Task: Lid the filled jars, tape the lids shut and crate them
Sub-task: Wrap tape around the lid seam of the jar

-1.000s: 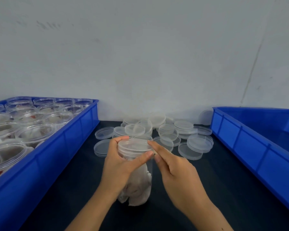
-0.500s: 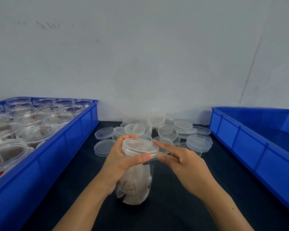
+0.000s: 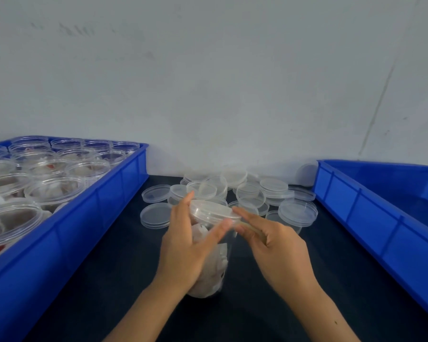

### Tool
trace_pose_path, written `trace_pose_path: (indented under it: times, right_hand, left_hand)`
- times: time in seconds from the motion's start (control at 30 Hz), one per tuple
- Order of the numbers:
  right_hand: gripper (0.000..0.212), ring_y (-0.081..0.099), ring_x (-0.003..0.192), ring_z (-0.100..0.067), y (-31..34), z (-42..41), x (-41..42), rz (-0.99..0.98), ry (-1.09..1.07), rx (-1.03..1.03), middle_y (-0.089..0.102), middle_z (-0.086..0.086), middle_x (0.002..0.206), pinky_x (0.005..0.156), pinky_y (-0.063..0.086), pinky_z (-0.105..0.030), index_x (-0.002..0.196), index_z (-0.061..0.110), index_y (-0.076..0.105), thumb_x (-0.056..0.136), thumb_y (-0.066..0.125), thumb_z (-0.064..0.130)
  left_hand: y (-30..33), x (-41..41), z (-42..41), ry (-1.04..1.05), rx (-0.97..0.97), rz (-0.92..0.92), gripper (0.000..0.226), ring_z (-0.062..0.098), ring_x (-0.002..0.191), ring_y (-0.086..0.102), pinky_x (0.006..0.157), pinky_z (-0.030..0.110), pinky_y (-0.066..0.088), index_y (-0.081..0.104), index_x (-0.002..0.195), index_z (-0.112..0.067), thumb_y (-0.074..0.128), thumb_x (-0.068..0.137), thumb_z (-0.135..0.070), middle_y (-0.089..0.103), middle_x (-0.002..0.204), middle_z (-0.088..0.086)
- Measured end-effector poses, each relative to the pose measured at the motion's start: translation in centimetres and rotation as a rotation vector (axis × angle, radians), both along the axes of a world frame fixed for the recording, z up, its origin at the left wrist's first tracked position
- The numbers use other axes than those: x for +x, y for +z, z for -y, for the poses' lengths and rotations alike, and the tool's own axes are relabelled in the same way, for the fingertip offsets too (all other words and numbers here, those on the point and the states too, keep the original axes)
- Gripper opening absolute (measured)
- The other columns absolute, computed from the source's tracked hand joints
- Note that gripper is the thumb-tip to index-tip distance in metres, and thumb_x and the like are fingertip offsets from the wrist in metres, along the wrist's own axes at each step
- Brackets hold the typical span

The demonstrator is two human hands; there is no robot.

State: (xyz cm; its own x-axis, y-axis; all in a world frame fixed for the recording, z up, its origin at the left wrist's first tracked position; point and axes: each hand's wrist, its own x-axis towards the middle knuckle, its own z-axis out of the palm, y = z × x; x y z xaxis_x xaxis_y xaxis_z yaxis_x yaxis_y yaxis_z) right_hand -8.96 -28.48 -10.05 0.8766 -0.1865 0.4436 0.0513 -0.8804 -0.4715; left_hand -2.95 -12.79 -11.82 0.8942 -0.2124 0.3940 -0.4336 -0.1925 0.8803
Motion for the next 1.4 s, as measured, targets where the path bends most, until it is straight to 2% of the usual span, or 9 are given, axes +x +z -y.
trace_pose_path:
  times: [0.07, 0.23, 0.53, 0.7, 0.93, 1.07, 1.23, 1.3, 1.4]
  right_hand:
    - [0.041, 0.047, 0.059, -0.003, 0.0, -0.3, -0.3, 0.012, -0.003, -0.052, 0.056, 0.013, 0.063, 0.063, 0.045, -0.02, 0.134, 0.058, 0.04, 0.096, 0.044, 0.045]
    - [0.044, 0.05, 0.067, -0.005, 0.3, -0.8, -0.7, 0.04, 0.035, -0.157, 0.052, 0.014, 0.071, 0.066, 0.045, -0.022, 0.142, 0.052, 0.033, 0.098, 0.032, 0.049]
    - [0.068, 0.062, 0.091, -0.009, 0.9, 1.3, -0.3, -0.215, 0.129, 0.087, 0.07, -0.002, 0.098, 0.072, 0.043, -0.015, 0.139, 0.063, 0.025, 0.073, 0.024, 0.079]
    - [0.044, 0.06, 0.099, -0.011, 0.7, 1.8, -0.1, -0.155, 0.186, 0.073, 0.068, -0.003, 0.109, 0.076, 0.043, -0.016, 0.128, 0.076, 0.021, 0.086, 0.033, 0.069]
    - [0.044, 0.054, 0.064, 0.0, 0.3, 1.3, 0.1, -0.092, 0.172, 0.018, 0.058, 0.002, 0.067, 0.06, 0.043, -0.015, 0.133, 0.068, 0.029, 0.09, 0.037, 0.061]
    - [0.044, 0.055, 0.069, -0.01, 0.0, 0.5, 0.1, -0.079, 0.14, 0.034, 0.058, 0.0, 0.07, 0.063, 0.045, -0.017, 0.134, 0.067, 0.03, 0.091, 0.037, 0.059]
    - [0.043, 0.049, 0.079, 0.017, -0.3, -0.1, 0.2, -0.067, 0.115, 0.018, 0.048, 0.049, 0.07, 0.056, 0.038, -0.012, 0.137, 0.061, 0.034, 0.094, 0.038, 0.056]
    - [0.043, 0.051, 0.073, 0.013, -0.5, -0.1, 0.3, -0.025, 0.071, 0.041, 0.057, 0.03, 0.065, 0.055, 0.036, -0.013, 0.137, 0.058, 0.038, 0.094, 0.039, 0.056]
    - [0.044, 0.052, 0.059, 0.001, -0.6, -0.7, 0.0, 0.007, 0.016, 0.037, 0.052, 0.008, 0.056, 0.052, 0.035, -0.015, 0.137, 0.056, 0.038, 0.094, 0.037, 0.059]
  left_hand:
    - [0.2, -0.1, 0.0, 0.068, 0.054, 0.005, 0.12, -0.003, 0.115, 0.047, 0.095, 0.023, 0.041, 0.034, 0.141, -0.039, 0.065, 0.037, -0.09, 0.049, 0.125, -0.025]
    - [0.6, 0.6, -0.2, 0.055, -0.036, -0.064, 0.08, -0.019, 0.091, 0.055, 0.076, 0.013, 0.043, 0.049, 0.102, -0.046, 0.072, 0.033, -0.08, 0.061, 0.097, -0.035]
    - [0.8, 1.1, -0.6, -0.066, -0.088, -0.074, 0.094, -0.011, 0.091, 0.061, 0.069, 0.006, 0.047, 0.053, 0.116, -0.028, 0.08, 0.034, -0.064, 0.067, 0.101, -0.014]
    - [1.2, 2.1, -1.6, -0.27, -0.12, -0.18, 0.093, 0.002, 0.096, 0.067, 0.072, 0.011, 0.05, 0.057, 0.122, -0.017, 0.084, 0.038, -0.047, 0.072, 0.103, -0.009]
    - [0.6, 2.5, -1.8, -0.34, -0.195, -0.237, 0.094, 0.005, 0.093, 0.069, 0.071, 0.016, 0.054, 0.039, 0.121, -0.022, 0.087, 0.041, -0.037, 0.071, 0.097, -0.017]
    - [0.3, 2.4, -2.0, -0.327, -0.225, -0.227, 0.093, 0.006, 0.092, 0.069, 0.071, 0.018, 0.055, 0.036, 0.119, -0.023, 0.086, 0.042, -0.039, 0.072, 0.094, -0.018]
    - [0.1, 1.4, -1.2, -0.17, -0.214, -0.09, 0.078, 0.0, 0.097, 0.066, 0.073, 0.014, 0.053, 0.047, 0.119, -0.025, 0.086, 0.056, -0.05, 0.067, 0.106, -0.014]
    - [0.1, 0.8, -0.6, -0.069, -0.147, -0.009, 0.071, -0.003, 0.102, 0.063, 0.079, 0.016, 0.052, 0.05, 0.129, -0.028, 0.071, 0.069, -0.059, 0.063, 0.115, -0.015]
    - [0.1, 0.2, -0.3, -0.009, -0.049, 0.017, 0.089, -0.001, 0.113, 0.058, 0.089, 0.018, 0.048, 0.032, 0.147, -0.035, 0.05, 0.07, -0.076, 0.06, 0.12, -0.019]
